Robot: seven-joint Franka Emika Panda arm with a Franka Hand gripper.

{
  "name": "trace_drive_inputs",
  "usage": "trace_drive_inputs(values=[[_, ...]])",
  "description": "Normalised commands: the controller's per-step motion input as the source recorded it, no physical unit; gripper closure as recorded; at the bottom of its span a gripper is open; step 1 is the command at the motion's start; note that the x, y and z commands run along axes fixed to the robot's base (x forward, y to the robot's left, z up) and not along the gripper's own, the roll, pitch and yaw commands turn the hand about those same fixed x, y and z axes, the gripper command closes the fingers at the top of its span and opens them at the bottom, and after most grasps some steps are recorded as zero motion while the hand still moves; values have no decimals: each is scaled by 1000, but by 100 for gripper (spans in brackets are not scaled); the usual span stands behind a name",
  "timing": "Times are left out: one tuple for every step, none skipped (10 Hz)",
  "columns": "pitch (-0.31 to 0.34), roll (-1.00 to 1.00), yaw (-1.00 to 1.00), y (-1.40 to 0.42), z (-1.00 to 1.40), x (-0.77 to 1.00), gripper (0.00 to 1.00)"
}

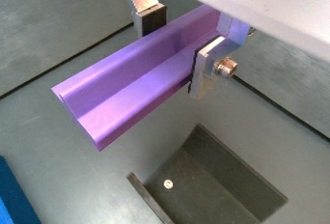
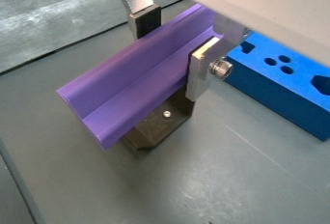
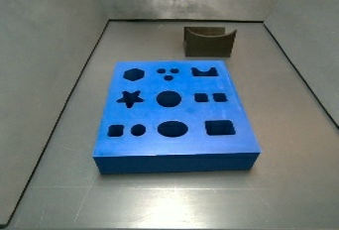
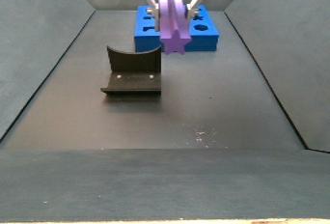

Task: Pick up the star object. Move up. Place the star object on the fixture. Regrasp the star object. Move to above the board. Insert the star object.
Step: Place the star object on the fixture.

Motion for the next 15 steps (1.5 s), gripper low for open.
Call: trace_drive_inputs(values=[[129,-145,-17,44,-35,1000,100],[127,-143,-15,39,-29,1000,100],[76,-1000,-36,-107,463,997,100],[90,-1000,-49,-72,423,867,100],[96,-1000,-54,-30,317,797,100],[96,-1000,-66,11,106,673,100],[107,-1000,-77,29,48,606,100],[130,-1000,-88,41,31,541,100],[132,-839,-95,50,6,465,100],[115,-626,-96,55,-6,396,100],[107,-519,-98,55,-6,360,100],[93,-312,-95,54,-8,287,100],[87,-209,-92,41,-5,225,100],[81,-1000,-124,77,-1000,146,100],[71,-1000,-125,81,-1000,128,100]])
